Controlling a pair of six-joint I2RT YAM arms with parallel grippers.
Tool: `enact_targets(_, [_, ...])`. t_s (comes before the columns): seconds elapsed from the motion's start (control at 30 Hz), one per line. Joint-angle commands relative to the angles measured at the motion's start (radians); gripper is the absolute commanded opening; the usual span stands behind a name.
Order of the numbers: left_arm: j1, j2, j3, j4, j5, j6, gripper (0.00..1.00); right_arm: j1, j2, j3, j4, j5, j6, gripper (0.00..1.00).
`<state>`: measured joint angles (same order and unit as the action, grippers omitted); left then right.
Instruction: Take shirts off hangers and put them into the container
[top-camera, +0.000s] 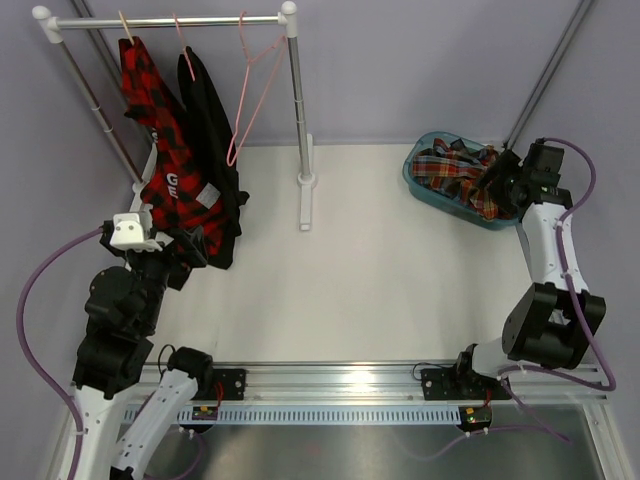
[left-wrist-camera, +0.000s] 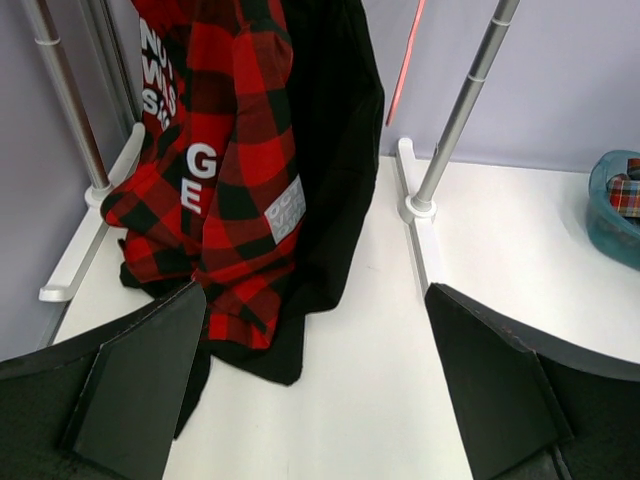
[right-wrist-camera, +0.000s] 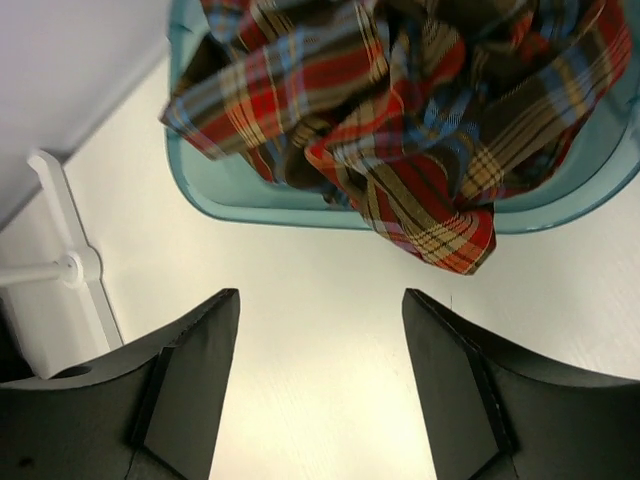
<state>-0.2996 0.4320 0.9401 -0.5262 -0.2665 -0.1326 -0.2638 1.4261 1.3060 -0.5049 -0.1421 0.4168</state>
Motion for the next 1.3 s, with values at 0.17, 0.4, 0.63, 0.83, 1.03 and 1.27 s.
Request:
enact_targets(0.17, [0.004, -0.042, -0.026, -0.026, -0.016, -0.013, 0.99, 0.006, 0.233, 0.091, 0.123, -0.036, 0.034, 0.73])
enact_targets(0.4, [0.004, -0.041, -0.044, -0.032, -0.025, -0.015, 0.99, 0.006, 0.54, 0.304, 0.097, 0.007, 0.027, 0.73])
enact_targets(0.63, [0.004, -0.033, -0.058, -0.038, -0.037, -0.016, 0.99, 0.006, 0.721, 0.464, -0.001, 0.01, 0.037, 0.74])
enact_targets(0.83, [0.004, -0.029, -0.055, -0.043, -0.022, -0.024, 0.99, 0.005, 0.714, 0.507, -0.044, 0.032, -0.003, 0.75])
enact_targets(1.03, [0.004, -0.038, -0.021, -0.08, -0.017, -0.018, 0.99, 0.006, 0.464, 0.506, -0.032, 0.025, -0.023, 0.76])
enact_targets(1.27, [0.002, -0.061, 0.0, -0.118, -0.025, 0.001, 0.99, 0.006, 0.06, 0.466, -0.09, 0.096, -0.059, 0.8])
